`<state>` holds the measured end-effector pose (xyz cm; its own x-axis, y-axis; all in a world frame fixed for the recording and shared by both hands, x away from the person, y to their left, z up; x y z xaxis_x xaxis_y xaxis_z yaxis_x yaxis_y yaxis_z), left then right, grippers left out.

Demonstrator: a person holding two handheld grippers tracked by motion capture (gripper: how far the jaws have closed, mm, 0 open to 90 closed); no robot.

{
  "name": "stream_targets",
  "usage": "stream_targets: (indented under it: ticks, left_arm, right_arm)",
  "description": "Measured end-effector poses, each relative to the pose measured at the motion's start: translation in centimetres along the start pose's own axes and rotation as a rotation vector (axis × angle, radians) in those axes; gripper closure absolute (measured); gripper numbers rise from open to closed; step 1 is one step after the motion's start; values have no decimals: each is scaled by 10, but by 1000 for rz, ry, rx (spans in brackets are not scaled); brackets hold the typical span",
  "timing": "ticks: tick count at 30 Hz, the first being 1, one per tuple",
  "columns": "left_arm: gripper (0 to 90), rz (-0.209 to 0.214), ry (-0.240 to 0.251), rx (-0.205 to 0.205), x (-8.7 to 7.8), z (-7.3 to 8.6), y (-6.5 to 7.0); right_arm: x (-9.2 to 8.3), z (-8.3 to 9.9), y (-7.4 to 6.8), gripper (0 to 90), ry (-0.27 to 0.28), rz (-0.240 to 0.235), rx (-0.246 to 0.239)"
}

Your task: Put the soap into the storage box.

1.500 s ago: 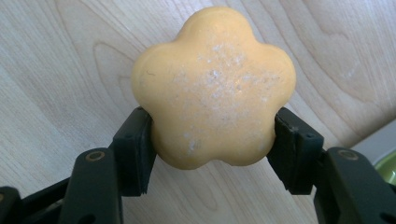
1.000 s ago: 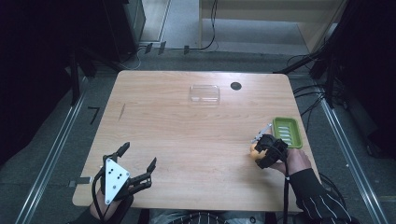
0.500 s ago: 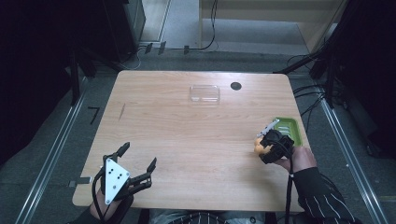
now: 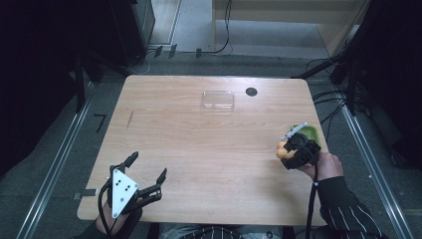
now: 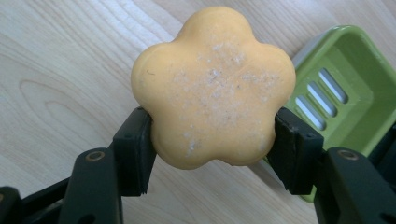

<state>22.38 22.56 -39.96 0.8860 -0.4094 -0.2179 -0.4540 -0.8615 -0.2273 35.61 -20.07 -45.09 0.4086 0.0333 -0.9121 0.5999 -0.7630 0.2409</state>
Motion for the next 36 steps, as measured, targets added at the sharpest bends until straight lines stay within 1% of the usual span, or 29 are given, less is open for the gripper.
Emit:
stream_targets:
  ticks: [3,5,6,8,14,15,17,18,20,21,23,24,27,29,31,36]
  left_arm:
    - [135,0,0,0,0,0,0]
    - [135,0,0,0,0,0,0]
    - [135,0,0,0,0,0,0]
    - [135,0,0,0,0,0,0]
    - [135,2,-2,4,0,0,0]
    - [135,3,-2,4,0,0,0]
    - [135,3,-3,4,0,0,0]
    - [135,2,-2,2,1,0,0]
    - [135,2,-2,3,1,0,0]
    - [135,3,-3,2,1,0,1]
    - [135,3,-3,3,1,0,1]
    - [135,3,-3,3,1,0,1]
    - [135,3,-3,3,1,0,1]
    - [135,4,-4,4,1,0,1]
    - [135,5,-6,5,1,0,1]
    - [135,6,-7,6,1,0,1]
  right_arm:
    - [-1,0,3,397,1,2,6]
    - [-1,1,7,397,2,7,17]
    - [-2,1,7,397,3,9,31]
    - [-2,1,8,397,1,12,31]
    - [-1,2,16,397,6,21,53]
    - [-2,2,17,397,-1,22,59]
    - [-2,2,20,397,7,29,63]
    - [-3,2,23,397,8,31,75]
    - [-3,2,24,397,9,36,81]
    - [-2,2,27,397,15,39,88]
    - [-2,2,28,397,10,42,88]
    - [-2,2,31,397,15,43,104]
    - [-2,2,33,397,15,48,109]
    - [-1,3,37,397,16,53,133]
    - [-1,3,39,397,15,58,130]
    - [1,4,47,397,12,66,157]
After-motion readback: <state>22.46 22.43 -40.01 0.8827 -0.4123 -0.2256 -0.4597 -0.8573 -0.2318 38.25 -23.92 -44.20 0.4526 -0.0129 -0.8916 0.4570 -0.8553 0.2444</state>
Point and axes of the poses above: each handheld gripper's, and its own axes: x roughly forward along the jaws, z roughly out of its underside, y roughly to its right, the point moved 4 cm from there along x, roughly forward along the jaws, and after that the axes turned 4 degrees about z, right-handed, at the moved point
